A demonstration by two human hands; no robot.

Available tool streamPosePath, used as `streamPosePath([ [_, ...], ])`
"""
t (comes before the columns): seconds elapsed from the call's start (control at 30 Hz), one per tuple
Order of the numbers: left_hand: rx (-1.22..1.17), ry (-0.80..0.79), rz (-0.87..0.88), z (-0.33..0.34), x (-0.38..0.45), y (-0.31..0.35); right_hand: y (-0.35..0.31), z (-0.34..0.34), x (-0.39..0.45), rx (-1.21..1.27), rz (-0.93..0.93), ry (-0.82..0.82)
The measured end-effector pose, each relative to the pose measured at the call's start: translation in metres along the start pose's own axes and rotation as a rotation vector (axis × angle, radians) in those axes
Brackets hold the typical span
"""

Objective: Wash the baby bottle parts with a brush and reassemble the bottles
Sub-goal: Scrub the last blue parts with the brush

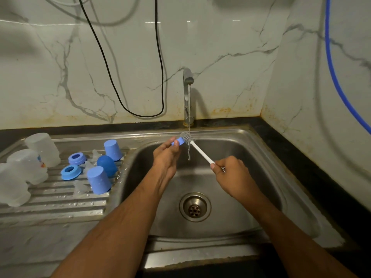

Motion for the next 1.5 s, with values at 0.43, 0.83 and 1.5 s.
streamPosePath([
  [0.43,0.115,0.116,0.028,-0.016,0.006,0.0,-0.003,0.02,-0.008,-0.077,-0.043,-0.095],
  [0.83,0.13,0.015,0.081,-0.006,0.004,0.014,0.005,0.015,-0.005,-0.014,-0.02,-0.07],
  [1.5,0.165,0.021,0.104,-0.002,0.003,0.015,-0.013,0.005,-0.011,-0.066,-0.088,0.022],
])
Point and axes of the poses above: each hand's wrist, its own x-axis towards the middle knuckle, its own z-axis out of the palm, y = z × x, the point moved 10 cm from there along x, towards the middle knuckle, and after that the axes turned 14 degrees about z, right-handed, at the moved point
